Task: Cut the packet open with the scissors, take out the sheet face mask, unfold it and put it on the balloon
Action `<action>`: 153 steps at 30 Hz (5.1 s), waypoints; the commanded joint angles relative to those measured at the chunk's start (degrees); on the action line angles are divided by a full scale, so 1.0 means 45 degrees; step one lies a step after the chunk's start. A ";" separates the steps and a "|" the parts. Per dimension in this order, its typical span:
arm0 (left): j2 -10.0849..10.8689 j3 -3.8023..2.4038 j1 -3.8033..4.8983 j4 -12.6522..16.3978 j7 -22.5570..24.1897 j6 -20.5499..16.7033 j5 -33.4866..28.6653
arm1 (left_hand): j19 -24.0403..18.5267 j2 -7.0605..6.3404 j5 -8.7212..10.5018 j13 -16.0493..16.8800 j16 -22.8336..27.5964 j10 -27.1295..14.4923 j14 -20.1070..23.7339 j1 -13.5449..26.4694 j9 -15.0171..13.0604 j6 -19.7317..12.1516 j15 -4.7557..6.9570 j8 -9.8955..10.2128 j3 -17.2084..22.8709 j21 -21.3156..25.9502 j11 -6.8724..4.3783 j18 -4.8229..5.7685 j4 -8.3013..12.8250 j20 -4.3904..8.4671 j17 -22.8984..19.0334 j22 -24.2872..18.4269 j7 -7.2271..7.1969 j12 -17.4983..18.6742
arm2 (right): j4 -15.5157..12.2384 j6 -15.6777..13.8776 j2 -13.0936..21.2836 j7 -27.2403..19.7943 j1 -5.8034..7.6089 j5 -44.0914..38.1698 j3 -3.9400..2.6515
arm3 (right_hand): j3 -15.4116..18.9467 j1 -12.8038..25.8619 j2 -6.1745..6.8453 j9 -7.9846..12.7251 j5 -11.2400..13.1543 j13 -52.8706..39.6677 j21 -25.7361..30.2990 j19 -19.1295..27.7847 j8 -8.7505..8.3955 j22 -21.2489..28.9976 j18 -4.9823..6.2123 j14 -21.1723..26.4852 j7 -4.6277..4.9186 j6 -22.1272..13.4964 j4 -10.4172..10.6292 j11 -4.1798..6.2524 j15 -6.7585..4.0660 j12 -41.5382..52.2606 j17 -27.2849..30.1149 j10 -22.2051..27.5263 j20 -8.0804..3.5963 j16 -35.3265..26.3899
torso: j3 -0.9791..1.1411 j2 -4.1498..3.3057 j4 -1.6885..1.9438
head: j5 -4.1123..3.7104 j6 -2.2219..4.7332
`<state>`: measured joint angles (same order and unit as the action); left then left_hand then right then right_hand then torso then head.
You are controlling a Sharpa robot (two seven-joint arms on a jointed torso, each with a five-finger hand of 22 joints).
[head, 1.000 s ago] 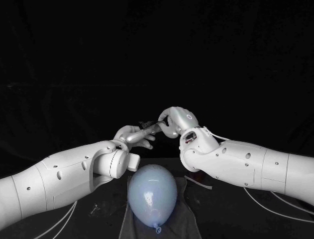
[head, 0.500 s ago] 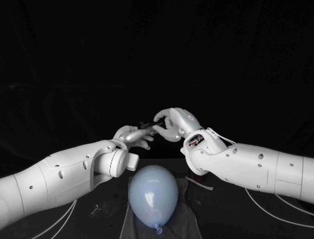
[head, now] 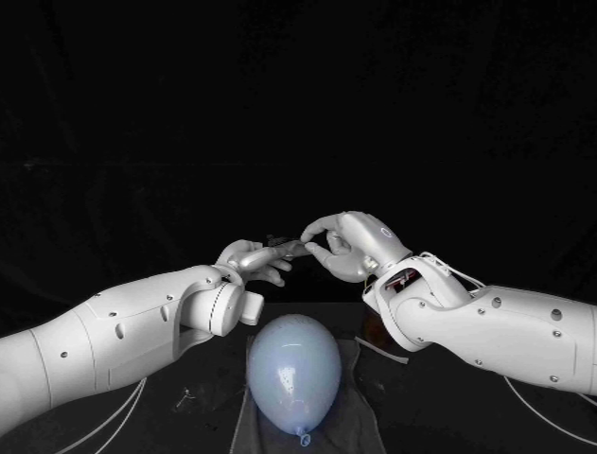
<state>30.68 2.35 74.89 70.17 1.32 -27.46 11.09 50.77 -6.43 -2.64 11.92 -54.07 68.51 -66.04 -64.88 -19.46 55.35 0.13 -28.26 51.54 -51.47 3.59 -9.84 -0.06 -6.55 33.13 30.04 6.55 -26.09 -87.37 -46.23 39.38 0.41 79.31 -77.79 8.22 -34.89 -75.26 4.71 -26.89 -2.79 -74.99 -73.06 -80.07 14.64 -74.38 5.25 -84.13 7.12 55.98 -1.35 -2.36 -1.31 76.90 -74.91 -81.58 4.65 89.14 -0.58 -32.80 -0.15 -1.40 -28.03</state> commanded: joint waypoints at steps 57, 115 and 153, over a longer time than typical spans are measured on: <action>-0.0056 -0.0015 0.0033 0.0551 -0.0107 0.0719 0.2509 | -0.1031 0.0472 -0.0042 0.0022 -0.0303 -0.0095 0.0729 0.0319 -0.0355 -0.0060 -0.0030 -0.0094 0.0547 -0.0534 -0.0093 -0.0007 0.0768 -0.0179 0.0288 0.0427 0.0067 0.0046 | 0.1694 0.4078 -0.2058 0.5405 0.0010 -0.1953 -0.0015 | -0.1387 0.1319 -0.0199 0.0798 -0.0004 -0.1986 -0.0575 -0.0346 -0.1250 -0.0791 -0.0328 -0.1290 0.0602 -0.0991 0.0298 -0.0515 0.0385 0.1331 -0.3292 -0.0819 0.0330 0.0179 | -0.0019 0.0006 0.0008 | -0.0098 -0.0282; -0.0038 -0.0013 0.0032 0.0651 0.0236 0.1051 0.2892 | -0.5447 0.0479 -0.0040 -0.1841 0.2920 -0.5456 0.6999 0.0213 -0.1135 -0.0893 -0.2196 -0.1500 0.1687 0.2942 0.1672 0.0742 0.0994 -0.2237 -0.2754 -0.1298 0.1182 0.2960 | 0.1371 0.4881 -0.2058 0.5666 0.0108 -0.0100 -0.0026 | -0.1973 0.0562 0.0151 0.2906 -0.2768 -0.1921 -0.0651 -0.0385 -0.2572 -0.1080 -0.0327 -0.1304 0.0323 -0.4880 -0.1285 -0.0005 -0.0035 0.1232 -0.3354 -0.0727 0.0001 0.0192 | -0.0016 0.0006 0.0017 | -0.0364 -0.0198; 0.0014 -0.0005 0.0032 0.0527 -0.0137 0.1626 0.2286 | -0.5662 0.0483 -0.0068 -0.1887 0.9796 -0.8196 1.1276 -0.0111 -0.1087 -0.1404 -0.3157 -0.2160 0.2046 0.8691 0.2346 0.1404 0.1215 -0.2284 -0.6433 -0.5415 0.1738 0.3961 | 0.0218 0.4590 -0.1412 0.6881 0.0308 -0.1544 -0.0067 | -0.2209 0.0731 -0.0003 0.2948 -0.2705 -0.1954 -0.0582 -0.0354 -0.2494 -0.1091 -0.0330 -0.1285 0.0628 -0.4593 -0.1363 -0.0502 0.0344 0.1270 -0.3271 -0.0776 0.0254 0.0173 | -0.0020 -0.0002 0.0018 | -0.0541 -0.0189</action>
<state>30.78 2.39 74.95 72.33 -0.25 -21.34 21.87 25.69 -4.09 -2.58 3.46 -10.35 32.04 -15.65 -64.83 -24.43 49.29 -14.04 -37.74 58.92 -12.57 14.23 -3.91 3.97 -16.68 4.27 5.72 12.82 -8.43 -86.82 -25.72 33.04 30.16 80.60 -82.97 7.99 -44.60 -72.29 5.03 -13.64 -15.09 -74.95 -75.99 -81.64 3.71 -74.94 3.96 -83.92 10.03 35.68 -7.51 -4.29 -0.10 82.59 -74.91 -84.00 5.25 89.79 -0.66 -32.76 -0.08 -3.74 -28.77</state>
